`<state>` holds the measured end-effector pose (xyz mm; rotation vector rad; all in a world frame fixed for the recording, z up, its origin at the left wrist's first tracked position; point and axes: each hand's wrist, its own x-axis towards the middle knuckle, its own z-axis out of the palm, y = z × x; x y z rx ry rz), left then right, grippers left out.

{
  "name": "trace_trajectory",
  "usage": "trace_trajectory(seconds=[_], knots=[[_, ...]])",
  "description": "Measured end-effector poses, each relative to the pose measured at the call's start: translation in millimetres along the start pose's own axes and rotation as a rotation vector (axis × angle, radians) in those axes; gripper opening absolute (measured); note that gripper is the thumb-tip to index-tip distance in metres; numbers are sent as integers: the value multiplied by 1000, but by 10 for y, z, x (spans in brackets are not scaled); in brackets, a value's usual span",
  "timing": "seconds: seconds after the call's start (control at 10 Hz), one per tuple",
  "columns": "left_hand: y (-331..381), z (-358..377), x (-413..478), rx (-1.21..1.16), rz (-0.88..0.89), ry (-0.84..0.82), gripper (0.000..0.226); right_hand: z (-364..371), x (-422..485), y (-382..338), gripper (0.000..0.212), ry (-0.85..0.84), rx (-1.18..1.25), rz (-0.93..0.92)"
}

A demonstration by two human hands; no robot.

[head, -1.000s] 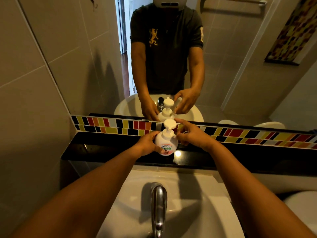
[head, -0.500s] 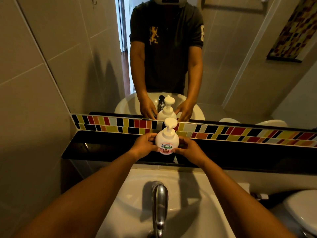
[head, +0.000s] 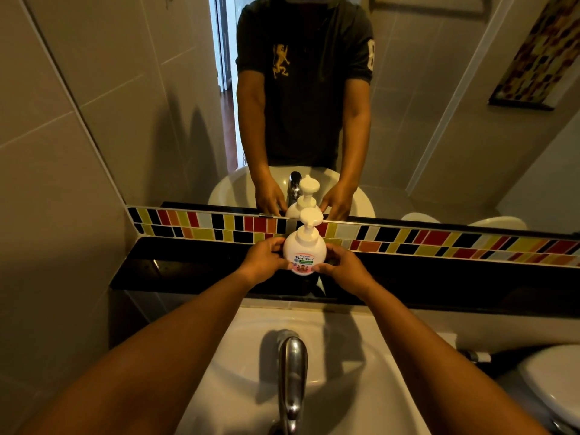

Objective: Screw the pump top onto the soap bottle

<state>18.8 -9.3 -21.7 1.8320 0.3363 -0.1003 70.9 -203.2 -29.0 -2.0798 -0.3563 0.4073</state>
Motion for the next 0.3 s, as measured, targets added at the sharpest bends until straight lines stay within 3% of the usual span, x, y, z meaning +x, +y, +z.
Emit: trace_trajectory(seconds=[0.2, 0.3], knots=[[-38, 6, -19, -24, -1, -5, 67, 18, -26, 35, 58, -11, -15, 0], [-105, -2, -55, 39, 14, 150, 69, 35, -41, 128, 59, 131, -93, 40]])
